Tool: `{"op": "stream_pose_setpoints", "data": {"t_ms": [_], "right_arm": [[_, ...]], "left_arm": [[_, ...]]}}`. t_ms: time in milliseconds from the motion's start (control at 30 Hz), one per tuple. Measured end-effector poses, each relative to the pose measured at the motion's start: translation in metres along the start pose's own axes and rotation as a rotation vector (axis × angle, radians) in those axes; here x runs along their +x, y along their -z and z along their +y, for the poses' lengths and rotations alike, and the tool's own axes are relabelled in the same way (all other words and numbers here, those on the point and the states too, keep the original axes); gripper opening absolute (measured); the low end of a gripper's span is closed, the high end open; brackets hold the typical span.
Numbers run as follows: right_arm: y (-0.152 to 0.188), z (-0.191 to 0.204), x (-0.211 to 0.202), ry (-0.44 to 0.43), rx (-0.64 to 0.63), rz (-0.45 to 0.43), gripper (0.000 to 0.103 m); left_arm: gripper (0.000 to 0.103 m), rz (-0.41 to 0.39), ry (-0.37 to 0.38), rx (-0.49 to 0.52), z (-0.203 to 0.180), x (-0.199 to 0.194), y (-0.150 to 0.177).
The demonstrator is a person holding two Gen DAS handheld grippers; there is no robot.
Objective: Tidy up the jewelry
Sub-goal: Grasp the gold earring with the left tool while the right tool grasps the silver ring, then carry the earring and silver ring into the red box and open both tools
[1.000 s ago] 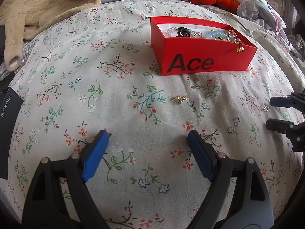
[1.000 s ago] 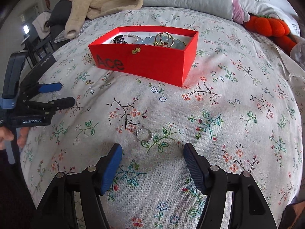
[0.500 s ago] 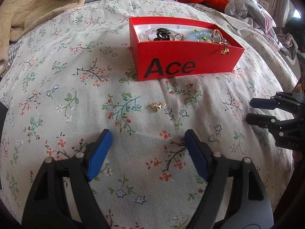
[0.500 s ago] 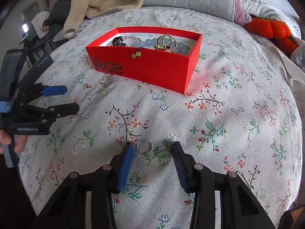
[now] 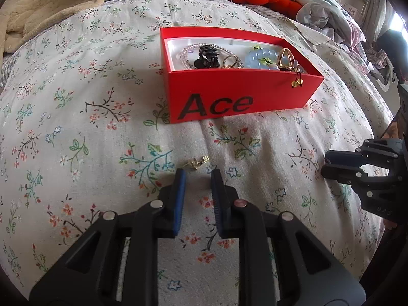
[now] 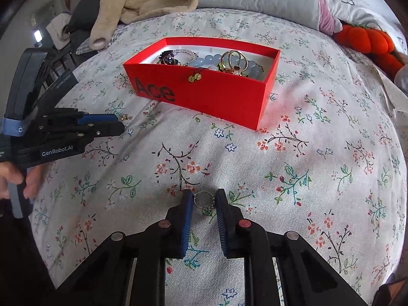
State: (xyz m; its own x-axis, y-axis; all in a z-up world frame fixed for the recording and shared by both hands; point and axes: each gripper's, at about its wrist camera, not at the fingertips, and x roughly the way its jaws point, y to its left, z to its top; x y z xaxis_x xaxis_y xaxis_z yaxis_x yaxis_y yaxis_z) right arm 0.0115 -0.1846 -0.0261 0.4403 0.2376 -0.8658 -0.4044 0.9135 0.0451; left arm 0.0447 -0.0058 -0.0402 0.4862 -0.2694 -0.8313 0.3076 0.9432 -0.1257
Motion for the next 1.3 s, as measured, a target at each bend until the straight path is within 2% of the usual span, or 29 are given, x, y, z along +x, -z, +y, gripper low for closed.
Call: {"op": "stream_pose_setpoints", "data": {"t_ms": [400, 433, 533, 600, 867, 1300], "right_arm": [[-0.004, -0.008, -0.004, -0.001, 0.037, -0.003, 0.018], [-0.005, -0.009, -0.004, 0.0, 0.042, -0.005, 0.018], [-0.007, -0.014, -0.008, -0.002, 0.064, -0.014, 0.018], [-0.009, -0.017, -0.01, 0.001, 0.08, -0.015, 0.018], [-0.018, -0.03, -0.022, -0.017, 0.116, -0.049, 0.018], [-0.036, -0.037, -0.04, -0.038, 0.165, -0.11, 0.018]], "left_arm": [[0.022, 0.016, -0.036, -0.024, -0.008, 0.012, -0.012], [0.021, 0.015, -0.044, -0.02, -0.009, 0.013, -0.012], [0.01, 0.009, -0.07, -0.026, -0.008, 0.012, -0.013], [0.007, 0.01, -0.06, -0.048, -0.004, 0.012, -0.014], [0.006, 0.004, -0.042, -0.067, -0.002, 0.006, -0.016], [0.006, -0.079, 0.032, -0.122, 0.001, -0.027, -0.033]]}}
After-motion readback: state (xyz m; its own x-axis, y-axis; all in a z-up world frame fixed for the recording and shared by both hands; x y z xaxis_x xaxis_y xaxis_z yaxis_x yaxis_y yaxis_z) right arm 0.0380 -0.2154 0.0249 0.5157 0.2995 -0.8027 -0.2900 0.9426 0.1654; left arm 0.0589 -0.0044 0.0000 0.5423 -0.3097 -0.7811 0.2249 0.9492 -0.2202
